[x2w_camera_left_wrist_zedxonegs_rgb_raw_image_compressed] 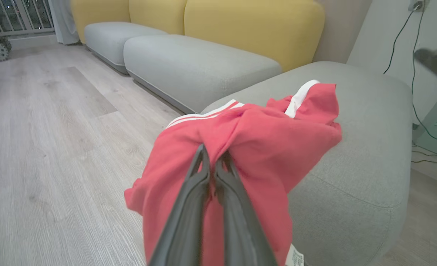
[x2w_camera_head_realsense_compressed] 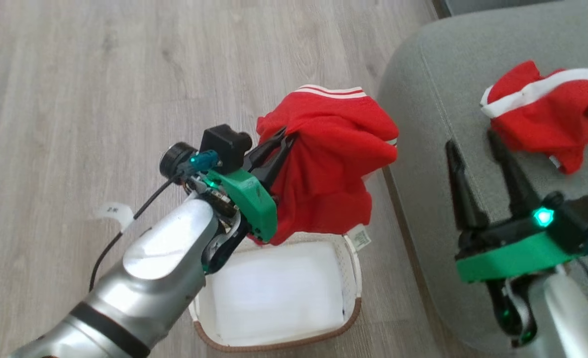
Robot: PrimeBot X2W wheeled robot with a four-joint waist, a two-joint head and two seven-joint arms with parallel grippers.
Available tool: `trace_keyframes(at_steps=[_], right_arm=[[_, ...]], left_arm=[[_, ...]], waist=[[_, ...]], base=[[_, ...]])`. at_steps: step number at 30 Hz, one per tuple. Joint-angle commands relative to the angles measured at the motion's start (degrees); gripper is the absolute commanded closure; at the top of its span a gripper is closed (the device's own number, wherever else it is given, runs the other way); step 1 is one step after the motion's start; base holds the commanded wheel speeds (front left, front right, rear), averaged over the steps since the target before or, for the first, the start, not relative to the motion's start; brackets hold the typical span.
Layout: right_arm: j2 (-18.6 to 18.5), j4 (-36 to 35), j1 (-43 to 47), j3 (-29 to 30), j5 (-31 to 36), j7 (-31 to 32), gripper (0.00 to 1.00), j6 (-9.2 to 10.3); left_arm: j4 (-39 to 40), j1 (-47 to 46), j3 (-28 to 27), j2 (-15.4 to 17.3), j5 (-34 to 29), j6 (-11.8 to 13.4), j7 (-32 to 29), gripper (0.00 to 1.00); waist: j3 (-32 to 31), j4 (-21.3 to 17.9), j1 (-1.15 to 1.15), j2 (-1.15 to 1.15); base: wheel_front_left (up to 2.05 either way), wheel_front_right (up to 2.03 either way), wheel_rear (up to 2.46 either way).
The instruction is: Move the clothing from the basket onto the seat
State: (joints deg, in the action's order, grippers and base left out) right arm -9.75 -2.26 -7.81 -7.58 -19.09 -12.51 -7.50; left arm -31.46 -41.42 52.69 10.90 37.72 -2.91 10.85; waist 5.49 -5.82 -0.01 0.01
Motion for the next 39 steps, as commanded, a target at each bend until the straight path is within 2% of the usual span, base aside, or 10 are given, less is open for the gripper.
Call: trace_keyframes(at_steps=[1,9,17,32,39], right_arm=[[0.0,-1.5,0.3,-1.8,-0.6,0.5,0.00,0.01],[0.0,-0.8,2.6,-5.3,-1.0,0.8,0.00,0.01],[-0.6,0.0,3.3,-8.6,-1.7,1.0,0.00,0.01],[-1.5,2.0,-2.8,-14.2,-1.7,1.2,0.00,0.01],[-2.0,5.2,-6.9,-16.1,-2.3,2.2,0.00,0.01]], left_arm=[[3.9,-3.7,-2.9,1.8,0.4,1.0,-0.6,1.00],[13.6,-5.7,-5.1,5.8,0.6,4.0,-4.3,1.00],[19.3,-5.0,-5.5,7.1,1.0,6.2,-6.2,1.00],[22.2,-4.3,-3.8,6.6,1.3,6.6,-7.5,1.00],[22.4,-4.5,-2.6,5.5,1.4,6.1,-7.8,1.00]], waist=[[-1.1,0.7,0.01,-0.01],[-2.1,0.9,0.01,-0.01],[-3.0,0.9,0.01,-0.01],[-3.0,2.3,0.01,-0.01],[-2.6,3.9,0.01,-0.01]], base=[[0.00,0.00,0.00],[0.00,0.00,0.00],[0.00,0.00,0.00],[0.00,0.00,0.00],[0.00,0.00,0.00]])
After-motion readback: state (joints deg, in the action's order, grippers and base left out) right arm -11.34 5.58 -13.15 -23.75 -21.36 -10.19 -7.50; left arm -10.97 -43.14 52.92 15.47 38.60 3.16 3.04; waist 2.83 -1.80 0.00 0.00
